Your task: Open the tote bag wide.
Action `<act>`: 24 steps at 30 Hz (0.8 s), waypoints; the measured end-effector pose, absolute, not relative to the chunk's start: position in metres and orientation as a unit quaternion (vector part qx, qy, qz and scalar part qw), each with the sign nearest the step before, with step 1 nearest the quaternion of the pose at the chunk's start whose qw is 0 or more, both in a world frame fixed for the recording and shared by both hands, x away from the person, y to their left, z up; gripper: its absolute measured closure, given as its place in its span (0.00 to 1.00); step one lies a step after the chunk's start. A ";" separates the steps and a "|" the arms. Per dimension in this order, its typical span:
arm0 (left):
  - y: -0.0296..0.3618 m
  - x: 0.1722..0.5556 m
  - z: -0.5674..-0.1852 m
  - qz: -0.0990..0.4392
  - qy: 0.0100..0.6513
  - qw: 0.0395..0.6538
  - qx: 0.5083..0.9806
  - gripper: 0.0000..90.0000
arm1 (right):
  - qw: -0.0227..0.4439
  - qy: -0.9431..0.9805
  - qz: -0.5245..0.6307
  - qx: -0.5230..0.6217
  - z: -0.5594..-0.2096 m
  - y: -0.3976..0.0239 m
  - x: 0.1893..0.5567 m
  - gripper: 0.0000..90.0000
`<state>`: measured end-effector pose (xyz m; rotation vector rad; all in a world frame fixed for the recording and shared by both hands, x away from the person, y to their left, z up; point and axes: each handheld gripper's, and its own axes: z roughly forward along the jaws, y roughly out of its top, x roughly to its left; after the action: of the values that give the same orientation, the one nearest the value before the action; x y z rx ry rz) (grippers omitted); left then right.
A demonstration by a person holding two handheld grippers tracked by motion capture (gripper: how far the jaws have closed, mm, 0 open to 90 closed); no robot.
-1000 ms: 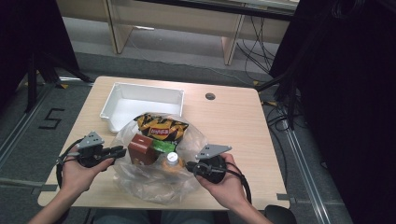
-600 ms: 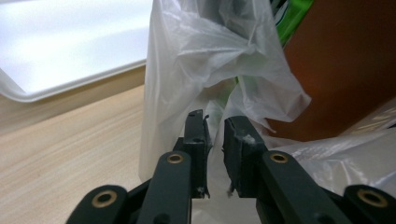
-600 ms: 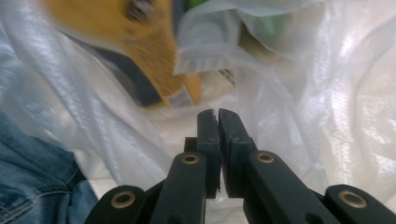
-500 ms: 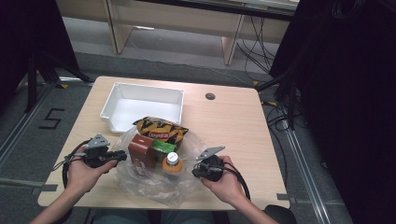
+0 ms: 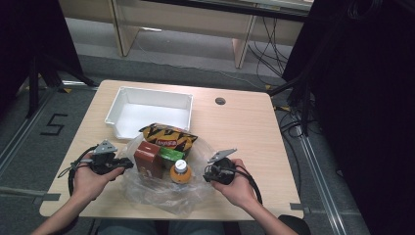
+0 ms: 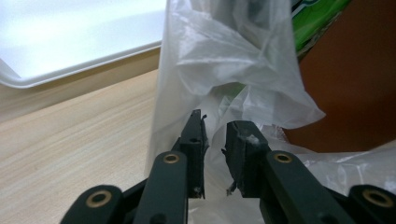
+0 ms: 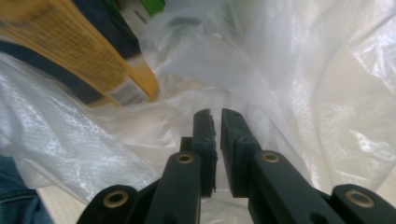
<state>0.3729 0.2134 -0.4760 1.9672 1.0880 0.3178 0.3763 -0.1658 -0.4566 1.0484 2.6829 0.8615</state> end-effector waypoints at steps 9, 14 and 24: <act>0.211 0.372 -0.475 0.133 0.440 0.434 0.775 0.85 | 0.076 0.866 0.365 0.332 -0.421 -0.169 0.357 0.84; 0.212 0.372 -0.475 0.134 0.432 0.425 0.784 0.85 | 0.078 0.856 0.407 0.310 -0.390 -0.171 0.345 0.83; 0.210 0.373 -0.475 0.134 0.440 0.438 0.772 0.85 | 0.175 0.824 0.432 0.322 -0.362 -0.178 0.388 0.68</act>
<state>0.3726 0.2096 -0.4750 1.9199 1.0937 0.3341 0.3878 -0.1781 -0.3624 0.9123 2.3350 1.2239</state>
